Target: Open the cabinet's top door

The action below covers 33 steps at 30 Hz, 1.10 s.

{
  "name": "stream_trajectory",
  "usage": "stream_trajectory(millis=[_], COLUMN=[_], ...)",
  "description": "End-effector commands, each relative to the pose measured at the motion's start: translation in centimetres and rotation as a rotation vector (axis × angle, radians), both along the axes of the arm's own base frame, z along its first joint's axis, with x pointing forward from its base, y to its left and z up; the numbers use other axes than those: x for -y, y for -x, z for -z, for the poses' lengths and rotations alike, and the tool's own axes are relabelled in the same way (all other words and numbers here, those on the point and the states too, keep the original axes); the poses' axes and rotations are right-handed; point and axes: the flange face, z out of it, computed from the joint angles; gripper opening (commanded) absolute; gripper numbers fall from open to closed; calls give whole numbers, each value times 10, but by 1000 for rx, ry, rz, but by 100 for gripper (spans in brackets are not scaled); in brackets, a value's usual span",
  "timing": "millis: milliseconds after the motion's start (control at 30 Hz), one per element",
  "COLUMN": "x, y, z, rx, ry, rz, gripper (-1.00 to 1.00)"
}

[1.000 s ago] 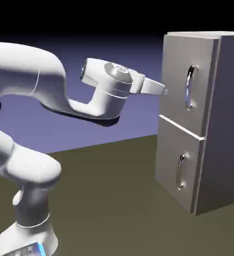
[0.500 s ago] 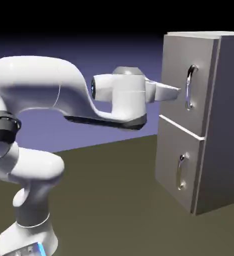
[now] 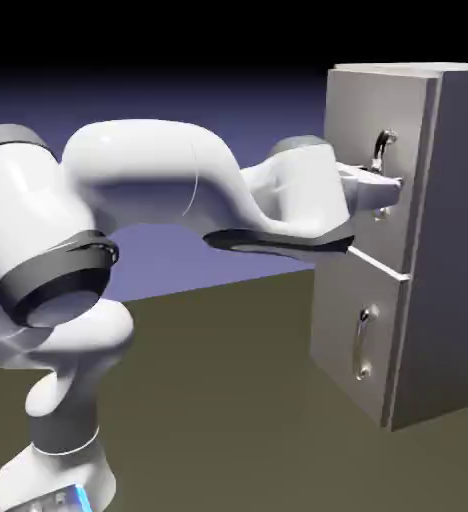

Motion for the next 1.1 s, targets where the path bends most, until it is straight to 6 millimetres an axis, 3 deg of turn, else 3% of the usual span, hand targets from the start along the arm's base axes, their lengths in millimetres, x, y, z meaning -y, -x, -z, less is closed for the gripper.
stream_trajectory(millis=[0, 200, 300, 700, 1067], x=[-4, -29, -32, -101, -99], y=[6, 41, 45, 101, 99], z=[0, 0, 0, 0, -1], rx=[0, 1, 0, 3, 11], ry=[0, 1, 0, 2, 1], rz=[27, 190, 207, 540, 527], gripper=[-100, -100, -100, -100, -100])
